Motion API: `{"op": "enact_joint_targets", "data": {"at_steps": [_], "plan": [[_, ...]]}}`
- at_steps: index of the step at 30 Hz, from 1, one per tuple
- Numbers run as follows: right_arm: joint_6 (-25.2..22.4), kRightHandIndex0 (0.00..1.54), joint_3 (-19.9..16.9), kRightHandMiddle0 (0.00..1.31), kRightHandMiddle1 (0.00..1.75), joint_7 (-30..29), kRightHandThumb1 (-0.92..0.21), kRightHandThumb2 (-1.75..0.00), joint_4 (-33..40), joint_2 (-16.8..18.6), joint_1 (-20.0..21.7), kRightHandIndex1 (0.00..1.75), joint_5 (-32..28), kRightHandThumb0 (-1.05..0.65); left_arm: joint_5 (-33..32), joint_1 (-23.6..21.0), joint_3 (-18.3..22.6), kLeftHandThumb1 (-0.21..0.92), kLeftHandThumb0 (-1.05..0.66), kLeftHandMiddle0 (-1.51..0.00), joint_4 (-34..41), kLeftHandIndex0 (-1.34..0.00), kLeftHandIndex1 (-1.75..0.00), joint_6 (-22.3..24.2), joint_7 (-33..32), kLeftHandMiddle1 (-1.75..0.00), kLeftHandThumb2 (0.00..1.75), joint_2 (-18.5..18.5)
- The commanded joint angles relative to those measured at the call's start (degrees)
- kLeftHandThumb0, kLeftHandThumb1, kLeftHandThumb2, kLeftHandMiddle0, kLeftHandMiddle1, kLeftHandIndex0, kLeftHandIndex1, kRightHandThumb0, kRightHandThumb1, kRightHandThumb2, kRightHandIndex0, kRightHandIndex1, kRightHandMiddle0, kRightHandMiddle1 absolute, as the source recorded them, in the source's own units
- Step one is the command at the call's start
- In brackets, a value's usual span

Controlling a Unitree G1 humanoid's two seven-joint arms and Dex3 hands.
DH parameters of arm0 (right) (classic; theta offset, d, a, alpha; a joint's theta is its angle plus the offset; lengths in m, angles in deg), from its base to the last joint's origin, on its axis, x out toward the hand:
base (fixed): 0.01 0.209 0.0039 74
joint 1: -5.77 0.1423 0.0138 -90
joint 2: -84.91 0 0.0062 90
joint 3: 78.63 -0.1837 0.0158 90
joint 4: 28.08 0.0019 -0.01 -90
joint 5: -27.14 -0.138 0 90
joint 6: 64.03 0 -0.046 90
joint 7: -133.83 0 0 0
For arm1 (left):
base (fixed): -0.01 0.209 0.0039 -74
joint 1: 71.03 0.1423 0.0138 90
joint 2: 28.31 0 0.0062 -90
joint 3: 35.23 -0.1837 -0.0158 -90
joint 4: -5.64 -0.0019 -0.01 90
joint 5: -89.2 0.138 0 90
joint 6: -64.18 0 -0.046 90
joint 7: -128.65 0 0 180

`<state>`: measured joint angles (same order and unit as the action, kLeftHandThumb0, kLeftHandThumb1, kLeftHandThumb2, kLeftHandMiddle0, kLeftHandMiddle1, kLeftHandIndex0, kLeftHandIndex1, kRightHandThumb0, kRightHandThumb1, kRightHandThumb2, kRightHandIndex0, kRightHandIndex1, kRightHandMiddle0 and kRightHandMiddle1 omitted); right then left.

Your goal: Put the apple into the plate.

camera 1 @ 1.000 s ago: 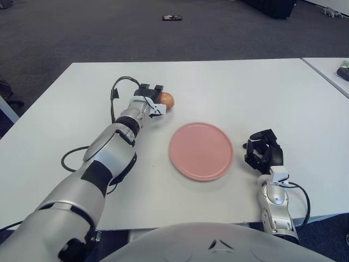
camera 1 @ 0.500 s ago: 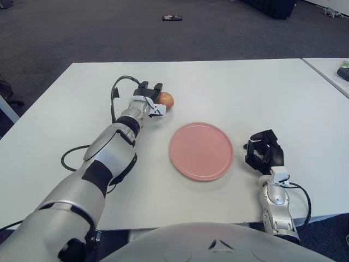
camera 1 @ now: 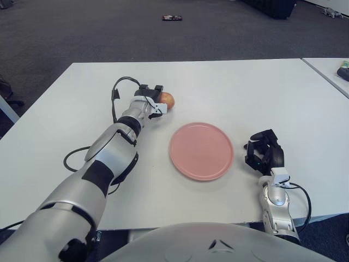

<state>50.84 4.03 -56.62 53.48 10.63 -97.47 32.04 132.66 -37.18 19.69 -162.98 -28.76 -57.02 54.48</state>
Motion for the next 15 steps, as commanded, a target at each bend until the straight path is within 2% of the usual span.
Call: {"op": "enact_joint_targets", "data": {"at_steps": [1,5,11,15], "plan": [[0.4,0.58,-0.3,0.41,1.75,0.0,-0.57,-1.00,-0.8,-0.2,0.4,1.47,-0.3,-0.40,-0.1,1.5,0.1,0.29,-0.63,0.00,-0.9,0.00,-0.66,-1.1,2.4,-0.97,1.06,-1.1],[0.4,0.59,-0.3,0.41,1.75,0.1,-0.57,-1.01,-0.8,-0.1,0.5,1.47,-0.4,-0.40,-0.7,1.2,0.7,0.31,-0.63,0.00,-0.8,0.00,-0.53,-1.7,2.3,-0.90,1.05,-1.9],[0.9,0.59,-0.3,0.41,1.75,0.4,-0.57,-1.01,-1.0,-0.1,0.5,1.47,-0.8,-0.40,-1.7,1.2,2.2,0.30,-0.62,0.00,-0.6,0.00,-0.56,-3.2,1.5,-0.93,1.06,-2.5],[0.6,0.58,-0.3,0.40,1.75,0.1,-0.58,-0.99,-1.2,-0.1,0.7,1.45,-0.4,-0.40,-3.1,1.0,3.6,0.30,-0.63,0.00,-0.6,0.00,-0.62,-3.8,1.8,-0.87,1.06,-3.5]]}}
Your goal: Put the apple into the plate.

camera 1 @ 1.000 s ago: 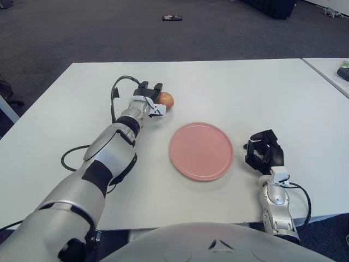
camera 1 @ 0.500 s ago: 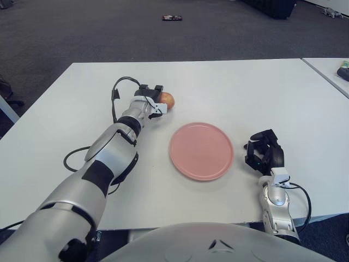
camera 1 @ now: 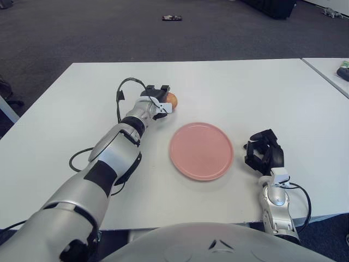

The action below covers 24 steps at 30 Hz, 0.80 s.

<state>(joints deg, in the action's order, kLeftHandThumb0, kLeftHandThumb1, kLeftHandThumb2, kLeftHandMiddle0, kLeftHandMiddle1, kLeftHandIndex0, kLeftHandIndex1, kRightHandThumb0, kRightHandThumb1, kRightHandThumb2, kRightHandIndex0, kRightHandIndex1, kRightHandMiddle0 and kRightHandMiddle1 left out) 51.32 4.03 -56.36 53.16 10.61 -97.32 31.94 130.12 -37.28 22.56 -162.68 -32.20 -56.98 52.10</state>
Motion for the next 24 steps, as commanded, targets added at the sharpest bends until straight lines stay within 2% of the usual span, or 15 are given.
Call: {"op": "enact_joint_targets", "data": {"at_steps": [1,8,14,24], "plan": [[0.1,0.58,-0.3,0.40,1.75,-0.3,-0.58,-0.99,-1.0,-0.1,0.6,1.45,-0.2,-0.40,-0.9,1.0,0.9,0.31,-0.64,0.00,-0.9,0.00,-0.63,-0.4,1.9,-0.83,1.05,-1.3],[0.3,0.57,-0.4,0.40,1.75,-0.6,-0.59,-0.98,-0.9,0.0,0.8,1.44,0.1,-0.40,-1.4,0.8,1.4,0.40,-0.71,0.00,-0.8,0.00,-0.65,-1.8,2.2,-0.72,0.98,-1.6],[-1.3,0.56,-0.2,0.40,1.75,-0.6,-0.58,-0.99,-0.3,-0.1,0.6,1.43,0.2,-0.40,-1.5,0.7,1.3,0.41,-0.71,0.00,-0.9,0.00,-0.63,-2.4,2.3,-0.67,0.96,-1.6],[-0.3,0.59,-0.4,0.40,1.75,-0.5,-0.58,-0.99,-0.6,0.1,0.8,1.45,-0.4,-0.40,-1.3,0.7,1.2,0.43,-0.73,0.00,-1.1,0.00,-0.66,-2.1,2.1,-0.70,0.94,-2.2]]}}
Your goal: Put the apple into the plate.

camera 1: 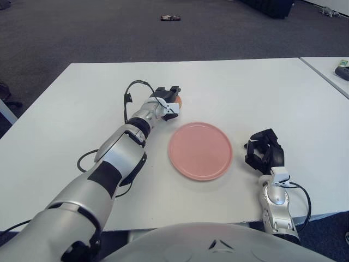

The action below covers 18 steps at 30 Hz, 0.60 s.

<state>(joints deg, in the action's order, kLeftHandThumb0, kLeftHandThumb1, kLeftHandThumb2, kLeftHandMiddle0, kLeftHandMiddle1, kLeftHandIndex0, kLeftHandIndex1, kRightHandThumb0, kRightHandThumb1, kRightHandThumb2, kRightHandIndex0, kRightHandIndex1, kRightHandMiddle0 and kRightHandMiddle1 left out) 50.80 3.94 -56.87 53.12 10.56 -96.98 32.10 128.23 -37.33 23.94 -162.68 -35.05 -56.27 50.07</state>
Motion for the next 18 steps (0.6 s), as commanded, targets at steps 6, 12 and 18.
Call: {"op": "enact_joint_targets", "data": {"at_steps": [6,12,18], "plan": [[0.2,0.58,-0.3,0.40,1.75,-0.2,-0.59,-0.99,-0.4,0.1,0.4,1.45,-0.4,-0.40,0.6,0.8,-0.2,0.37,-0.69,0.00,-1.2,0.00,-1.37,0.8,1.6,-1.30,1.03,-0.1],[-0.9,0.57,-0.4,0.40,1.75,-0.3,-0.59,-0.99,0.2,0.0,0.2,1.44,-0.1,-0.40,0.4,0.8,0.0,0.28,-0.60,-0.23,-1.1,-0.31,-1.71,1.1,1.4,-1.69,1.12,0.1],[-1.2,0.57,-0.6,0.41,1.75,-0.6,-0.58,-1.00,0.6,0.1,0.1,1.43,-0.1,-0.40,0.6,0.9,-0.2,0.23,-0.48,-0.56,-1.1,-0.51,-1.74,2.2,0.4,-1.74,1.17,0.2]]}}
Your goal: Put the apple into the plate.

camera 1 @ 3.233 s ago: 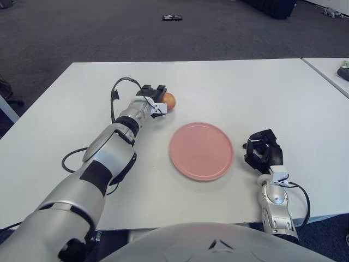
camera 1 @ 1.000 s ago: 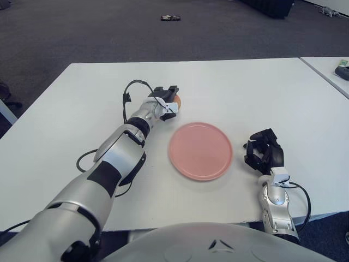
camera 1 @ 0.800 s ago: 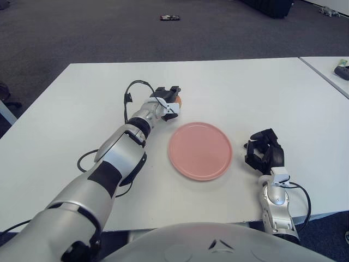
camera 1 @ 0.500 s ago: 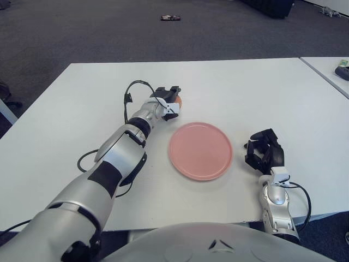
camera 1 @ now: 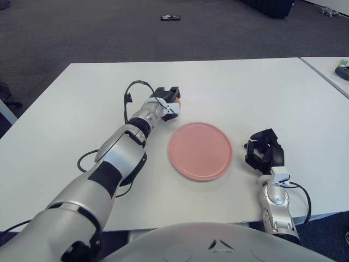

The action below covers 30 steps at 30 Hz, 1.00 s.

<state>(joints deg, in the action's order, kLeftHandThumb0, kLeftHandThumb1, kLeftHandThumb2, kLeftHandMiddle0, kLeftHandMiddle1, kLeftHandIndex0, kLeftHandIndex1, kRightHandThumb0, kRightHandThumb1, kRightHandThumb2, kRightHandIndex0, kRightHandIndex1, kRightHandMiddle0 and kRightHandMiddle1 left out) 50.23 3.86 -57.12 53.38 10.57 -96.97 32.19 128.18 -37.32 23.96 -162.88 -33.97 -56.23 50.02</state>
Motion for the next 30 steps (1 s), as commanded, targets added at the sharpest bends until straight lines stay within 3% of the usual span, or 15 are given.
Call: {"op": "enact_joint_targets", "data": {"at_steps": [1,5,6,9,13,17,30], "plan": [[-0.7,0.57,-0.5,0.41,1.75,-0.3,-0.58,-1.00,0.5,0.0,0.0,1.43,-0.2,-0.40,0.8,0.9,-0.4,0.23,-0.47,-0.58,-0.9,-0.52,-1.74,1.3,0.1,-1.74,1.18,0.2],[-0.4,0.58,-0.5,0.41,1.75,0.0,-0.58,-1.00,0.4,-0.2,0.0,1.43,-0.5,-0.40,2.1,0.9,-1.7,0.21,-0.42,-0.63,-0.9,-0.54,-1.75,2.0,-0.9,-1.75,1.21,0.5],[-0.3,0.58,-0.5,0.41,1.75,0.1,-0.58,-1.00,0.4,-0.2,0.0,1.43,-0.5,-0.40,2.5,0.9,-2.1,0.23,-0.10,-0.64,-1.0,-0.53,-1.75,2.2,-1.2,-1.75,1.27,0.6],[-0.1,0.58,-0.5,0.41,1.75,0.1,-0.58,-1.00,0.3,-0.2,0.1,1.44,-0.5,-0.40,3.9,0.8,-3.5,0.24,0.29,-0.64,-1.0,-0.52,-1.75,2.8,-1.9,-1.75,1.35,0.8],[0.0,0.58,-0.5,0.41,1.75,0.3,-0.57,-1.00,0.2,-0.3,0.0,1.45,-0.7,-0.40,5.7,0.7,-5.2,0.25,0.44,-0.65,-1.1,-0.51,-1.75,3.4,-2.9,-1.75,1.38,1.0],[0.7,0.59,-0.5,0.41,1.75,0.4,-0.57,-1.01,-0.2,-0.4,0.1,1.46,-0.7,-0.40,8.7,0.5,-8.1,0.19,0.09,-0.75,-1.2,-0.50,-1.75,4.8,-5.2,-1.62,1.43,1.3],[1.5,0.57,-0.5,0.41,1.75,0.3,-0.58,-1.00,-0.5,-0.3,0.3,1.45,-0.5,-0.40,11.8,1.1,-10.9,-0.04,0.00,-0.94,-1.3,-0.65,-1.75,5.3,-10.3,-1.56,1.66,1.7]]}}
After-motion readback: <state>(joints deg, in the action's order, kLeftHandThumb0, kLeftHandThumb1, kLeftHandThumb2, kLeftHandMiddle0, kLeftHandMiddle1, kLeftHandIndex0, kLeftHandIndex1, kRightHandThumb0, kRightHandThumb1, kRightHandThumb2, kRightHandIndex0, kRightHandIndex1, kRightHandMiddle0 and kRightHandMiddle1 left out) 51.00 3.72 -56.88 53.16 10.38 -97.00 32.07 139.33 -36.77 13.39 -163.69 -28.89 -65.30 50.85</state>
